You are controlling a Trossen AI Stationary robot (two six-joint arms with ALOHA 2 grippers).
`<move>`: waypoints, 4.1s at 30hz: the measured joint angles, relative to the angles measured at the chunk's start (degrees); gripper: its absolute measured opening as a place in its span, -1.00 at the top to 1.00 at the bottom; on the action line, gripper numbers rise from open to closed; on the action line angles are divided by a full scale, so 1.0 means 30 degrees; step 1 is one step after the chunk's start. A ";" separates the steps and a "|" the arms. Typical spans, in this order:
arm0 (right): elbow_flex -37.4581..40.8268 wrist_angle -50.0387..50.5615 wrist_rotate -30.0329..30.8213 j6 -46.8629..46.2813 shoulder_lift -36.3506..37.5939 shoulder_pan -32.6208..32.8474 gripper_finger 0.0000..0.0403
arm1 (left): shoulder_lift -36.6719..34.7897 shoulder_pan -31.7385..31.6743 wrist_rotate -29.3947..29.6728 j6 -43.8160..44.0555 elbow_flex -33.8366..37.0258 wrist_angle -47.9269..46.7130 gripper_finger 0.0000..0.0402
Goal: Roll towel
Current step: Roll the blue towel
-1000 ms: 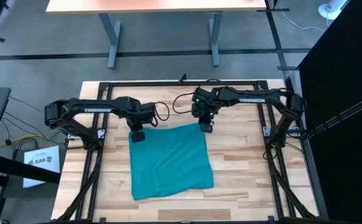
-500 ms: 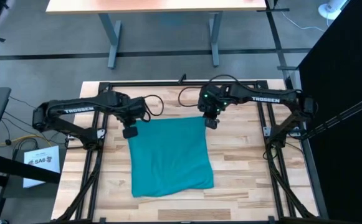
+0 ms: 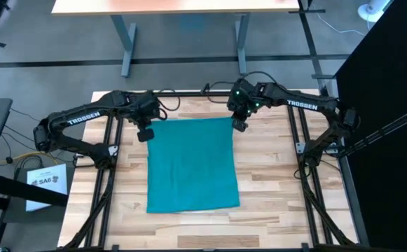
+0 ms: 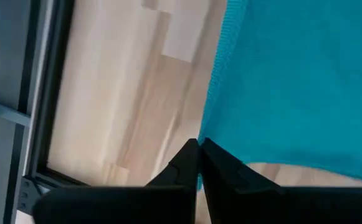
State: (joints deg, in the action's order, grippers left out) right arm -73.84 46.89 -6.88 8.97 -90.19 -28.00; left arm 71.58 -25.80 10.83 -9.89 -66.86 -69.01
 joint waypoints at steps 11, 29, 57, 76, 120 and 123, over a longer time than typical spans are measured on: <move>-0.0007 0.0600 -0.0145 0.0061 0.2536 0.1786 1.00 | -0.0849 0.3408 -0.0027 0.4119 -0.2710 -0.3046 1.00; -0.0007 0.2195 0.0555 -0.6588 0.5059 1.0305 1.00 | -0.1324 1.5490 -0.0913 1.5825 -0.3109 -0.3210 1.00; 0.0000 -0.3544 0.5387 -2.0323 -0.0604 2.2808 1.00 | 0.5908 2.9119 0.2532 2.5823 -0.3101 0.5680 1.00; -0.3503 -0.4445 0.7141 -2.2701 -0.0641 2.6803 1.00 | 0.6759 3.0169 0.2441 2.5662 -0.7487 1.3507 1.00; -0.4554 0.4855 0.5045 -1.4974 -0.0610 1.4463 1.00 | -0.6356 2.6150 0.4114 2.7861 0.2035 0.1332 1.00; -0.3788 0.4764 0.4602 -1.5133 -0.0612 1.4003 1.00 | -0.7552 2.5374 0.3966 2.7401 0.4000 0.2245 1.00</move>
State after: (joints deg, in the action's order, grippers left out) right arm -85.21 61.19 6.93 -36.43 -92.03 14.00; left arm 48.92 50.32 22.73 72.31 -54.85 -62.27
